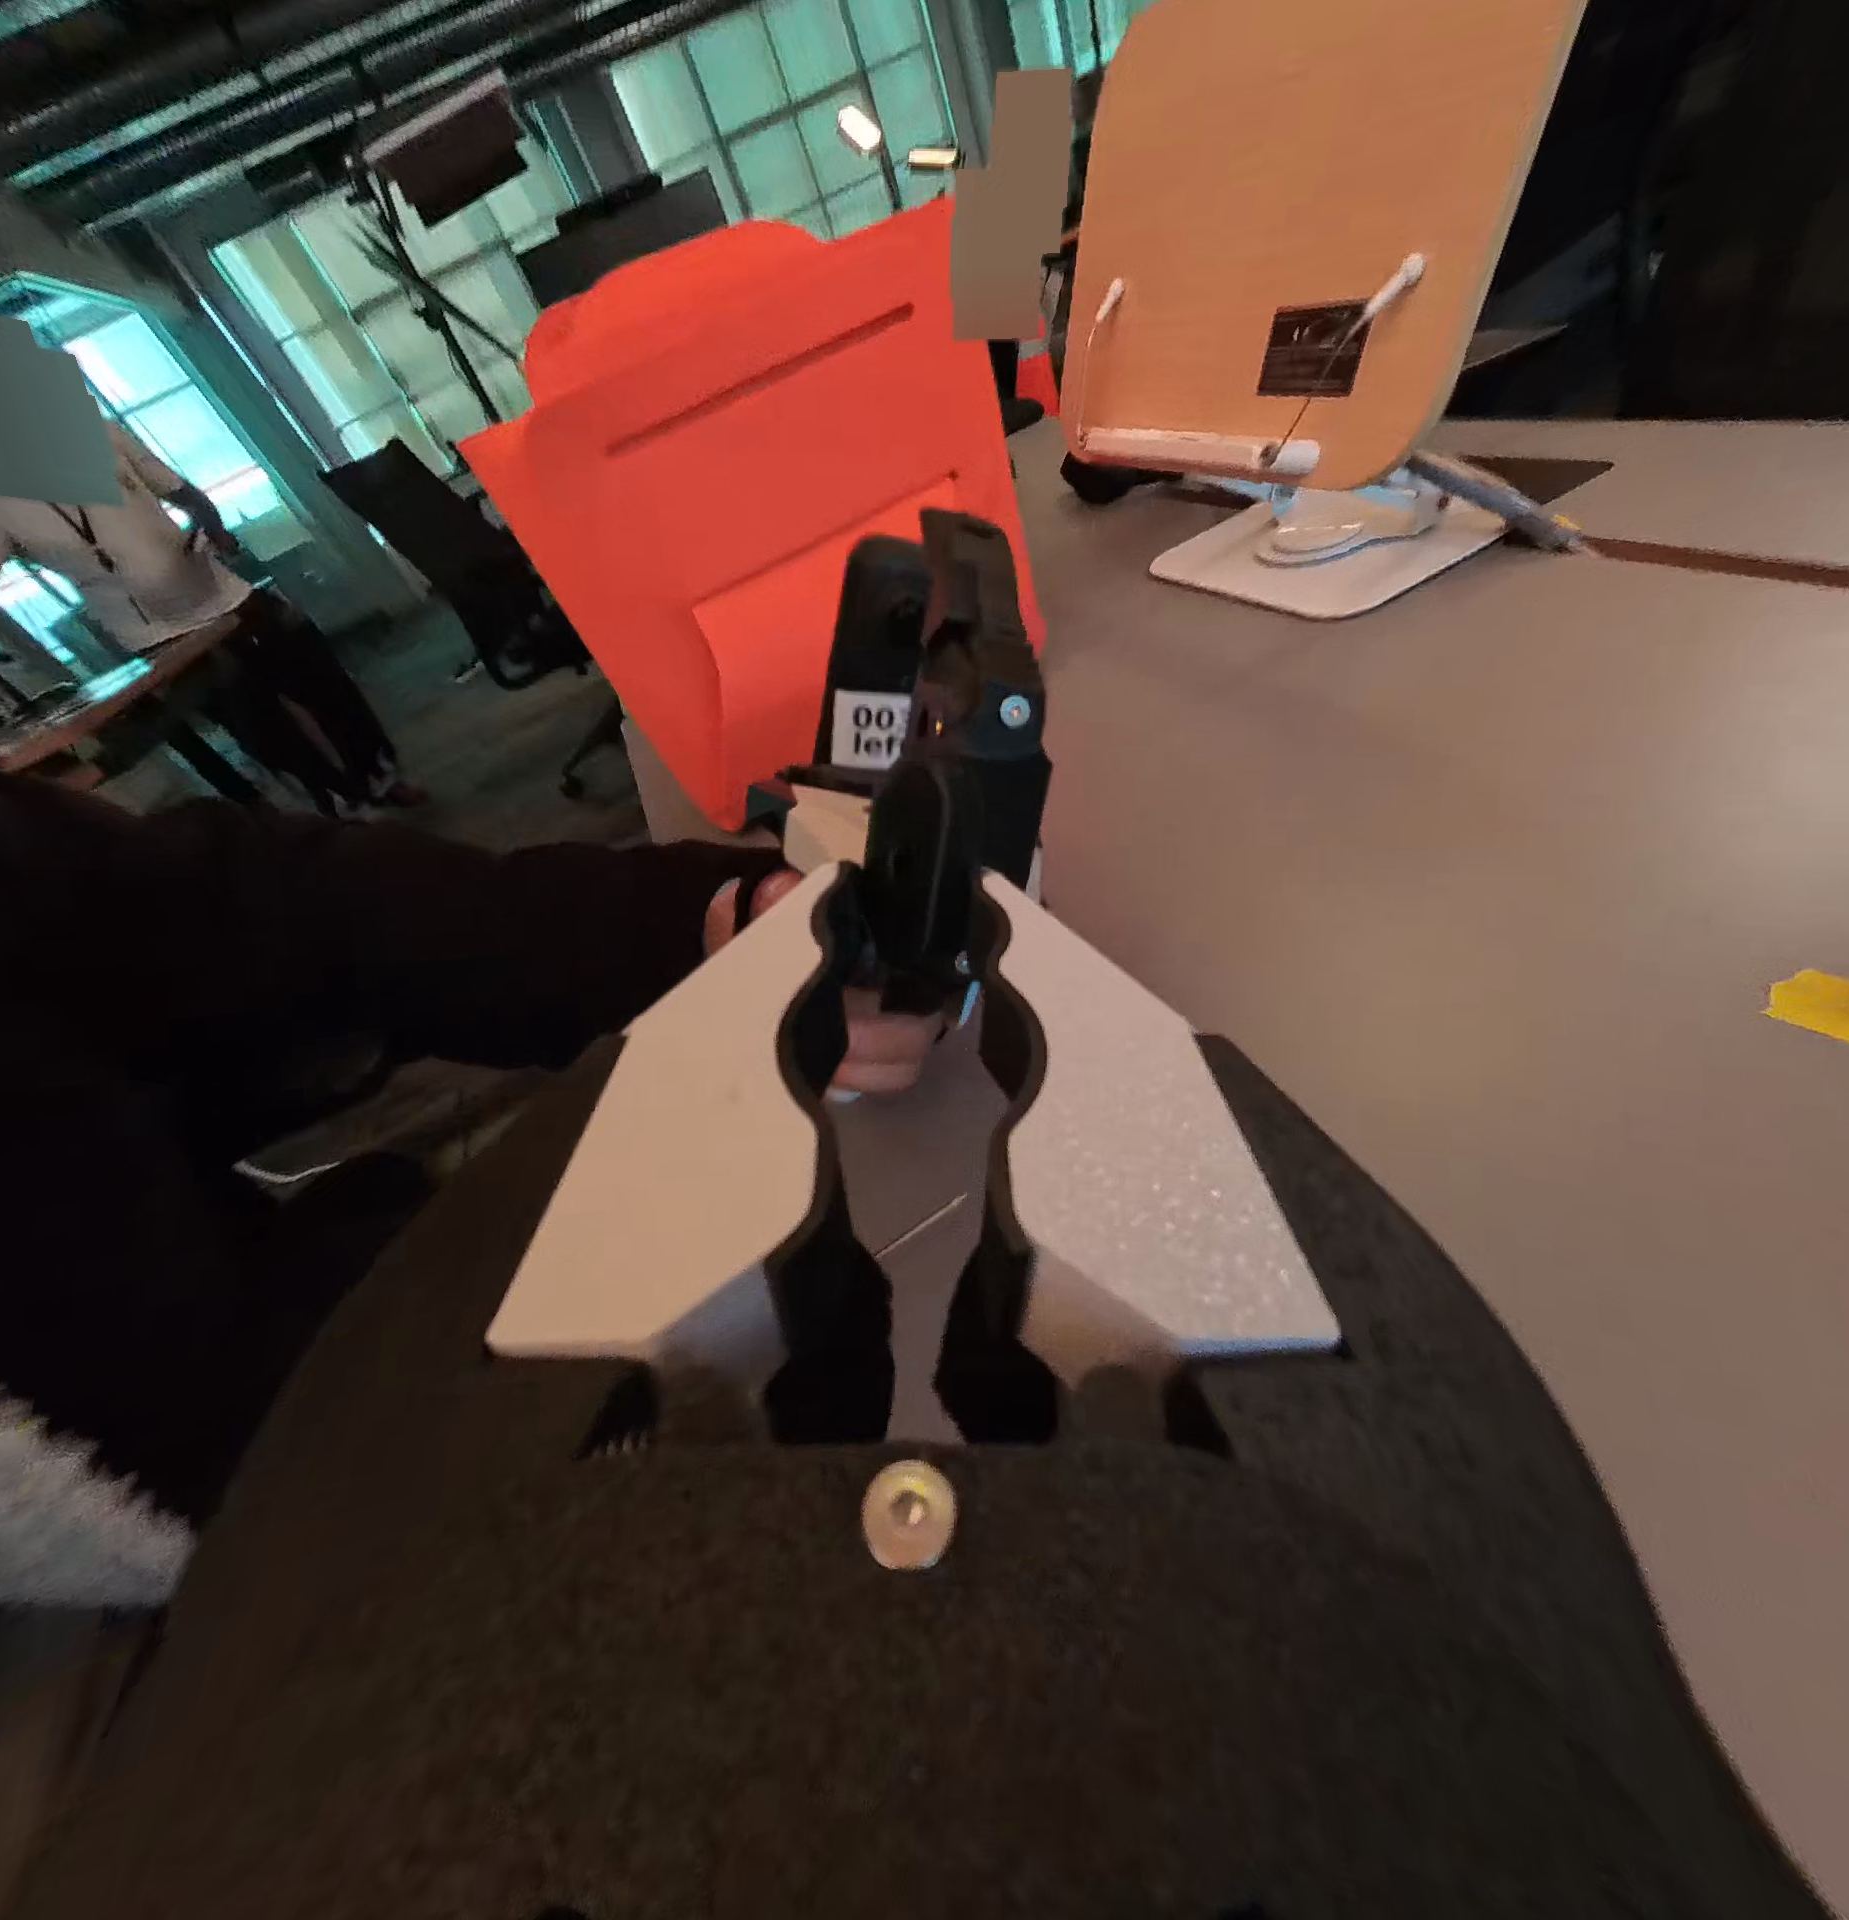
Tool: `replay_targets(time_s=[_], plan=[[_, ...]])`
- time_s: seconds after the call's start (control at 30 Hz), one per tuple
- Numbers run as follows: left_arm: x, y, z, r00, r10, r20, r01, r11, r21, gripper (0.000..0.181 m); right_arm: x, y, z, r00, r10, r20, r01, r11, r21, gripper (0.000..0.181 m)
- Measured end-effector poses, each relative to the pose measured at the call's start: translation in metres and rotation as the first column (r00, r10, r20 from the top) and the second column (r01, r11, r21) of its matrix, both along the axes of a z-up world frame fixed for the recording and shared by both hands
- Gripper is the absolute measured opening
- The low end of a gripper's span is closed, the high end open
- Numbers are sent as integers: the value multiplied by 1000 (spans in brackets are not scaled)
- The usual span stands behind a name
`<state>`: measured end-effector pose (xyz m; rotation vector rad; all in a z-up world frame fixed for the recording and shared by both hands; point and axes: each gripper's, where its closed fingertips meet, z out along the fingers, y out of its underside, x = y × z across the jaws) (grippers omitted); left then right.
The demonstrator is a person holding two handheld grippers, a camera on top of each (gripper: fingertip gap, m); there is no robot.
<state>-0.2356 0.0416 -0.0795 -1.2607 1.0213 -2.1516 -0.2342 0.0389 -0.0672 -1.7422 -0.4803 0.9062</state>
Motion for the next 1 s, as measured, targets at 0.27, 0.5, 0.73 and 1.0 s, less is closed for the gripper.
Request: replay_targets(time_s=[0.27, 0.5, 0.73, 1.0], plan=[[0, 0, -1, 999, 13, -52, -11, 999, 48, 22, 0, -2, 1, 994, 51, -96, -59, 994, -87, 17], [1, -5, 1, 996, 13, -92, -1, 991, 131, 22, -1, -5, 6, 990, 88, -106, -100, 989, -109, 17], [1, 2, -11, 986, 109, -126, -68, 955, 290, 31, 2, -10, 5, 945, 95, 315, -127, 988, 85, 17], [-37, 37, -53, 893, 271, -359, -122, 914, 386, 41, 45, 5, -39, 318, -348, 882, -393, 799, 456, 17]])
